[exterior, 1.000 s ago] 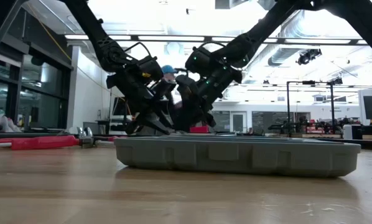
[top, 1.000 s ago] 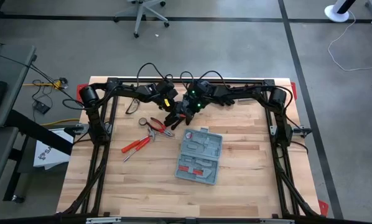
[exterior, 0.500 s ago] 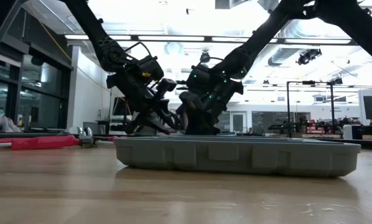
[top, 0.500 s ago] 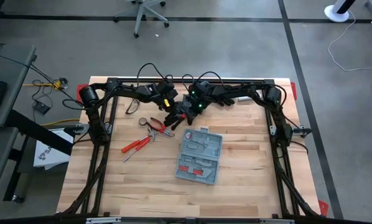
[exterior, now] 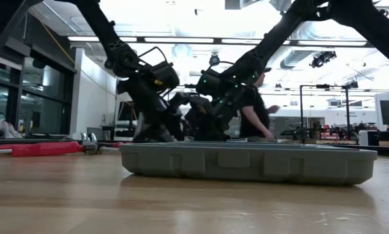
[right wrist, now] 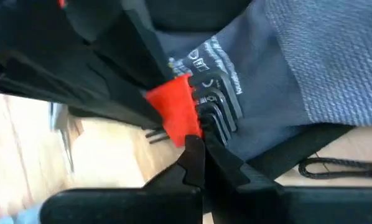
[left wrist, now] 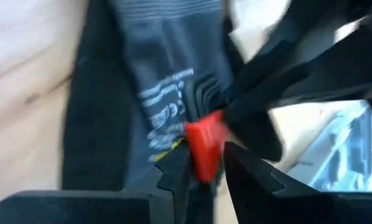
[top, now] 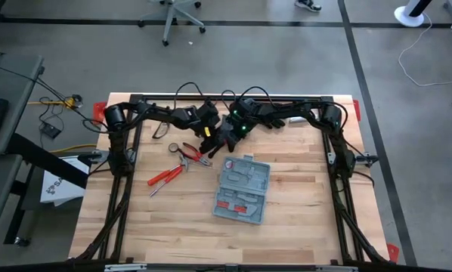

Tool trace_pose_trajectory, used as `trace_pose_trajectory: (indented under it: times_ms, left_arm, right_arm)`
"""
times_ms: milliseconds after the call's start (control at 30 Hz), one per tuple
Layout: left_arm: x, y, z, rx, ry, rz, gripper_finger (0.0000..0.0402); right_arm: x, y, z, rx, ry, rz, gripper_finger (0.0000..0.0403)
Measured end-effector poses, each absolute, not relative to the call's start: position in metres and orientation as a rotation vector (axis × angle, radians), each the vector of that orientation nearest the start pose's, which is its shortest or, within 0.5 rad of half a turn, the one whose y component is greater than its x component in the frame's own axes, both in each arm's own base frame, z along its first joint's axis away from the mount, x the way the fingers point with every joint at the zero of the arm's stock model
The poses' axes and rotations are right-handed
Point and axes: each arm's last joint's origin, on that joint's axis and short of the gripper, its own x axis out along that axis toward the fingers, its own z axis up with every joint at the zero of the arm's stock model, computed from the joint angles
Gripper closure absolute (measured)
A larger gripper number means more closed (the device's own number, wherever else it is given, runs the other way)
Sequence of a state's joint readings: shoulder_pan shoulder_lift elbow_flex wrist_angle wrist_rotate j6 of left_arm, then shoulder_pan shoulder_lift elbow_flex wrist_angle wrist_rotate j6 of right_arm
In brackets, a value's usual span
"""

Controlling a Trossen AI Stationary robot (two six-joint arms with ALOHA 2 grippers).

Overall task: Prefit tool cases
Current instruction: Put the orange allen wrench set into the gray tool box

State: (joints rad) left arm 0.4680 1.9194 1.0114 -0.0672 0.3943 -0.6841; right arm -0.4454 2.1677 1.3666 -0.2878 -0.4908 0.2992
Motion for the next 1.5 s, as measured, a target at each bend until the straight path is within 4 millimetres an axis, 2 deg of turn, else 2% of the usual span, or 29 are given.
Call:
trace_pose_trajectory:
  times_ms: [100,400,500,600,667,767,1000,1233,1500]
  left_arm:
    - [0.337,0.151,0.12,-1.002,0.825,0.379,0.0313]
    - [0.336,0.154,0.119,-1.026,0.811,0.34,0.0321]
    - [0.335,0.157,0.119,-1.031,0.813,0.347,0.0344]
    - [0.332,0.16,0.119,-1.04,0.815,0.356,0.0383]
    - [0.331,0.162,0.119,-1.046,0.813,0.363,0.0387]
    - [0.326,0.166,0.124,-1.055,0.812,0.352,0.0387]
    - [0.314,0.173,0.151,-1.002,0.785,0.321,0.0387]
    - [0.306,0.176,0.16,-1.036,0.78,0.04,0.0387]
    - [0.301,0.17,0.16,-0.995,0.794,-0.197,0.0387]
  right_arm:
    - [0.387,-0.17,0.103,0.759,1.003,-0.106,0.0403]
    - [0.388,-0.17,0.103,0.797,0.977,-0.086,0.0403]
    - [0.387,-0.174,0.102,0.808,0.974,-0.082,0.0403]
    - [0.386,-0.174,0.102,0.814,0.973,-0.077,0.0403]
    - [0.386,-0.174,0.102,0.815,0.974,-0.078,0.0403]
    - [0.386,-0.174,0.102,0.817,0.974,-0.074,0.0403]
    - [0.386,-0.174,0.102,0.82,0.975,-0.072,0.0403]
    - [0.385,-0.179,0.105,0.849,0.954,-0.064,0.0403]
    - [0.377,-0.191,0.144,0.818,0.856,-0.082,0.0403]
